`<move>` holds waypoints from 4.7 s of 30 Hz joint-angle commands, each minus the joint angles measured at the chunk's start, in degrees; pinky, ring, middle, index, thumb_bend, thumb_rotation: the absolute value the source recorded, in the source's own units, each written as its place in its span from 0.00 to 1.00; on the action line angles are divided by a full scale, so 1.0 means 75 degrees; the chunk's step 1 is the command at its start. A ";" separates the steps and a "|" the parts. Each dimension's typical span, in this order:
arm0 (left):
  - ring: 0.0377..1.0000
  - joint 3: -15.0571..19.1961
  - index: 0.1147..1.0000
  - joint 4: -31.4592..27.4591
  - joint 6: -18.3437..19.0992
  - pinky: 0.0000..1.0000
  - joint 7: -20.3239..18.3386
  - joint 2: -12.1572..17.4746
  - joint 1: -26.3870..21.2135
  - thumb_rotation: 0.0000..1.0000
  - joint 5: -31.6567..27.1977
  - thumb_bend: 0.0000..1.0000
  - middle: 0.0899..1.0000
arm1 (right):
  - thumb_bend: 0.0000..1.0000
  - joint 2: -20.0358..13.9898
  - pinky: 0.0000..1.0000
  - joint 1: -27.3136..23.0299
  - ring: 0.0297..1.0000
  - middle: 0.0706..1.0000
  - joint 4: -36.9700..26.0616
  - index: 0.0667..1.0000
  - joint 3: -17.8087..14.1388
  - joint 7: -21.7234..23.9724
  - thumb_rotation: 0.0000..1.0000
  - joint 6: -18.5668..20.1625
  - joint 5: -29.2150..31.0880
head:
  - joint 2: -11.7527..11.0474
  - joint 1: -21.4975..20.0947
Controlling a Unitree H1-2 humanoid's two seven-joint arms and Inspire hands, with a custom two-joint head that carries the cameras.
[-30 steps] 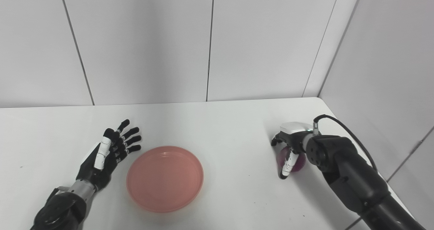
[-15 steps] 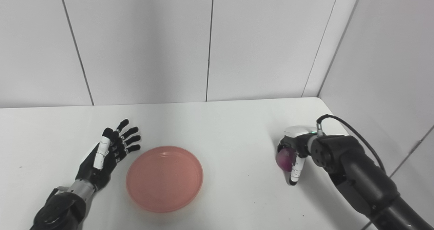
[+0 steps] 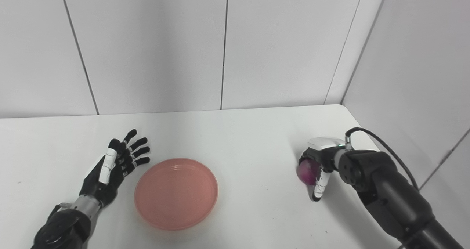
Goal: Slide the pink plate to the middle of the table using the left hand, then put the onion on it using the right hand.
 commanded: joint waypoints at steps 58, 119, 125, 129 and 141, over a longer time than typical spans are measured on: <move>0.87 0.0012 1.00 0.0319 0.0500 0.77 0.0115 -0.0001 0.0257 0.95 0.0035 0.84 0.92 | 0.51 -0.0258 0.29 0.0242 0.35 0.44 0.0139 0.45 -0.0161 -0.1238 0.14 -0.0742 0.0792 | 0.0080 0.0022; 0.87 -0.0326 1.00 0.1332 -0.0395 0.80 0.0634 -0.0694 0.0153 0.91 0.0359 0.91 0.92 | 0.53 0.2725 0.23 -0.2674 0.27 0.43 -0.0102 0.45 0.1259 -0.0633 0.00 -0.2022 0.0485 | -0.0369 0.2639; 0.86 -0.0335 1.00 0.1445 -0.0444 0.79 0.0728 -0.0761 0.0110 0.90 0.0430 0.93 0.91 | 0.52 0.2907 0.24 -0.2636 0.29 0.37 -0.0035 0.48 0.1329 -0.0713 0.00 -0.2083 0.0487 | -0.0384 0.2762; 0.86 -0.0344 1.00 0.1458 -0.0466 0.78 0.0800 -0.0799 0.0106 0.91 0.0494 0.94 0.90 | 0.52 0.3020 0.28 -0.2604 0.33 0.38 0.0017 0.49 0.1422 -0.0593 0.00 -0.1978 0.0411 | -0.0387 0.2794; 0.85 -0.0350 1.00 0.1560 -0.0484 0.79 0.0765 -0.0851 0.0057 0.91 0.0483 0.91 0.90 | 0.52 0.3238 0.31 -0.2571 0.36 0.43 0.0337 0.46 0.1777 -0.0563 0.00 -0.2035 0.0308 | -0.0385 0.2940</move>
